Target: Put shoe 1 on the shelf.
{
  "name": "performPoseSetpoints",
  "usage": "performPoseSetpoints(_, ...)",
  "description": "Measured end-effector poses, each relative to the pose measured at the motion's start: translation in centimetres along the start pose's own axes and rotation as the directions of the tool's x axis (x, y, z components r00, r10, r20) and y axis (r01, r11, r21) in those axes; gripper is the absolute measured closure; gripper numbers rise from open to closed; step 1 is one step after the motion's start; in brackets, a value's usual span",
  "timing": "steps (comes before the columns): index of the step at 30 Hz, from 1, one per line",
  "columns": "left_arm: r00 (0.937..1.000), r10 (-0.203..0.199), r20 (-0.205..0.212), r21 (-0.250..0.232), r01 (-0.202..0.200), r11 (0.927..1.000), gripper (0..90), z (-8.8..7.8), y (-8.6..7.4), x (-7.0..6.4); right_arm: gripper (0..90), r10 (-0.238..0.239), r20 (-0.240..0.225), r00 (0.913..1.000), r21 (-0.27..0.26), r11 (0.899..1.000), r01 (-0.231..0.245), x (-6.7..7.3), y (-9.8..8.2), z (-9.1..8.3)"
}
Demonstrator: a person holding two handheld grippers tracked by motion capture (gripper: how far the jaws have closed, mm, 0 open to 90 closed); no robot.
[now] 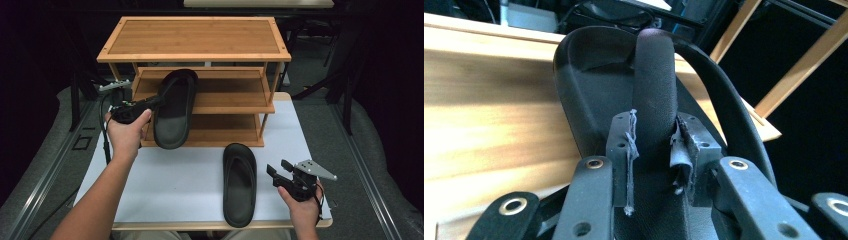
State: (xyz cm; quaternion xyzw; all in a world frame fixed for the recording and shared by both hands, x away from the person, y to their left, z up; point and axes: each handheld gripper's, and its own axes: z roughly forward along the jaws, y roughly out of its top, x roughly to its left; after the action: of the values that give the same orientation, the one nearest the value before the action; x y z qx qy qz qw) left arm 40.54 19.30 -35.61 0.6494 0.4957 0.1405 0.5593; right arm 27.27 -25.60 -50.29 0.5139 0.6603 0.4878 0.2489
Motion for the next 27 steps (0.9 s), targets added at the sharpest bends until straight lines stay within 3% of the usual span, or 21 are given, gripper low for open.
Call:
performPoseSetpoints(15, 0.9988, -0.031, -0.038, -0.010, 0.031, 0.9995, 70.8, 3.8, 1.3, 1.1, 39.9, -0.002, -0.005, 1.0000, 0.006, 1.000, 0.002, 0.0, 0.0, -0.1)
performPoseSetpoints(20, 0.9986, -0.042, -0.032, -0.015, 0.042, 0.9990, 70.8, 4.6, 1.6, 1.6, 39.9, 0.000, -0.002, 1.0000, -0.008, 1.000, 0.000, 0.0, -0.1, 0.1)
performPoseSetpoints(22, 0.9976, -0.066, -0.023, -0.024, 0.065, 0.9976, 70.7, 5.1, 1.8, 1.8, 39.8, -0.003, -0.003, 1.0000, 0.004, 1.000, 0.003, 0.1, -0.2, 0.1)
performPoseSetpoints(27, 0.9974, -0.066, -0.031, -0.034, 0.065, 0.9973, 70.7, 5.7, 2.0, 1.9, 39.9, -0.006, -0.004, 1.0000, 0.016, 1.000, 0.006, 0.2, -0.3, 0.2)
